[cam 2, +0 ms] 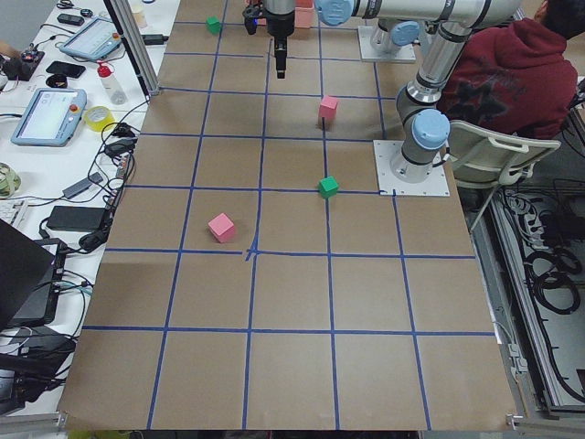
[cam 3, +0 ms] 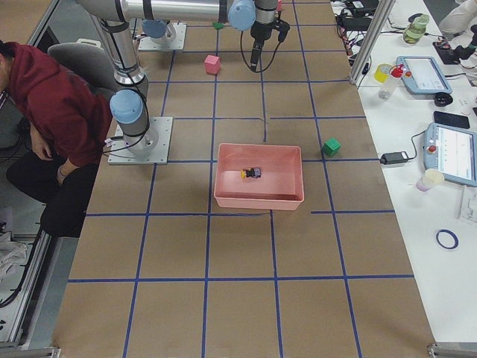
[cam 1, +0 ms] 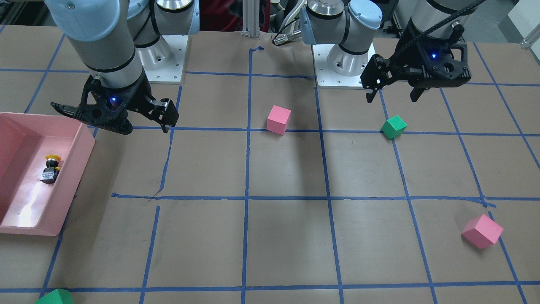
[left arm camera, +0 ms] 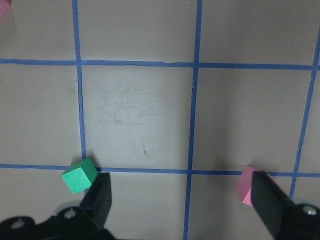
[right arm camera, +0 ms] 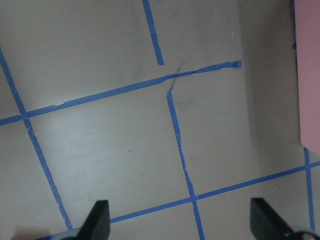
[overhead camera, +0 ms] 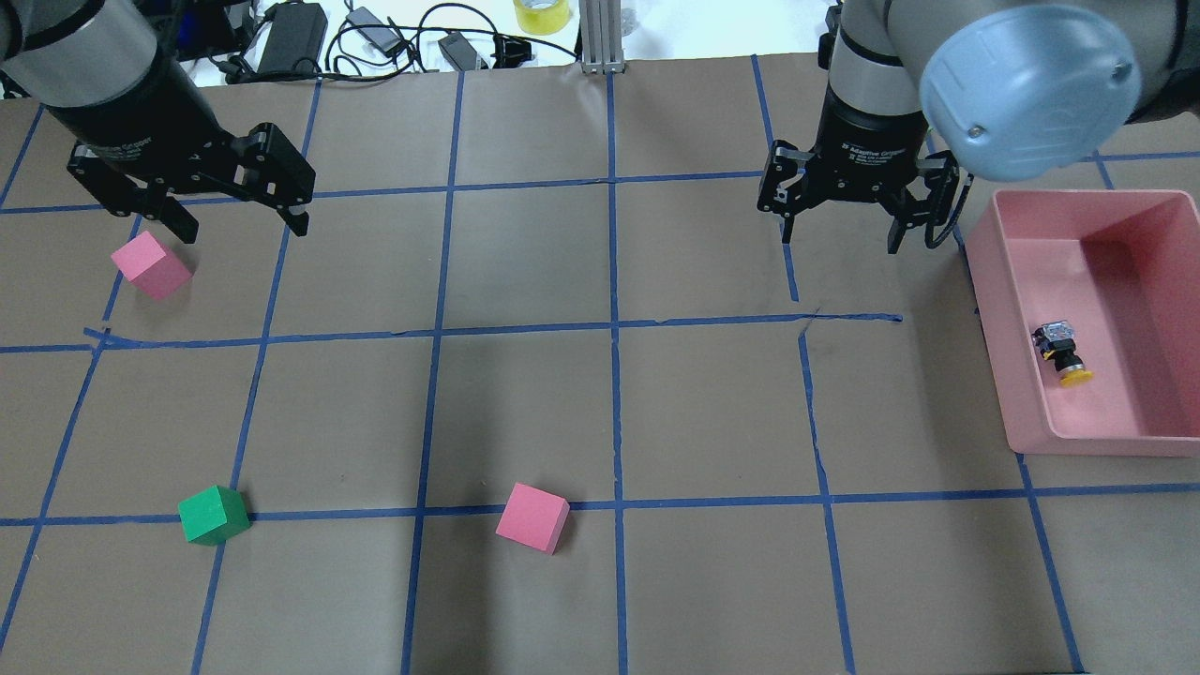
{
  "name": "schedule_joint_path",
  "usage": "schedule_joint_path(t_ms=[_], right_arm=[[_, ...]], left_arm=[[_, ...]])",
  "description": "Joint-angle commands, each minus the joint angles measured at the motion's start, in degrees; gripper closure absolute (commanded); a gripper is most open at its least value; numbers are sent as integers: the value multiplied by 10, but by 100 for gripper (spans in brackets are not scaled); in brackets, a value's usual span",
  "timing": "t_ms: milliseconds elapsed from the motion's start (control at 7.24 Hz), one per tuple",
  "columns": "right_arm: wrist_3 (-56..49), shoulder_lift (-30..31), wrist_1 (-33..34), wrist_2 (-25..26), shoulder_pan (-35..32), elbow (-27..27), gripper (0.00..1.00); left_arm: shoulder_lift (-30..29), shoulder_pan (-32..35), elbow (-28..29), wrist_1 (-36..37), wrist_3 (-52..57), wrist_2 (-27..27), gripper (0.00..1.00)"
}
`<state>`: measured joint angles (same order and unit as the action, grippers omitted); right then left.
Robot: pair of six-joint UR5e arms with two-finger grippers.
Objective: Align button upright
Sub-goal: 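Move the right gripper over the pink bin toward the button switch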
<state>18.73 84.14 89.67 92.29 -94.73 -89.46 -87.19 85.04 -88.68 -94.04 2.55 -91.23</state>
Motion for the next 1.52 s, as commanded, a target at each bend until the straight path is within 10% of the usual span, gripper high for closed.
schedule_joint_path(t_ms=[0, 967, 1381], right_arm=[[0, 1, 5, -7, 2, 0, 0], [-29, 0, 56, -10, 9, -1, 0], [-75, -7, 53, -18, 110, -5, 0]], left_arm=[[0, 0, 0, 0, 0, 0, 0], [0, 0, 0, 0, 0, 0, 0], [1, 0, -3, 2, 0, 0, 0]])
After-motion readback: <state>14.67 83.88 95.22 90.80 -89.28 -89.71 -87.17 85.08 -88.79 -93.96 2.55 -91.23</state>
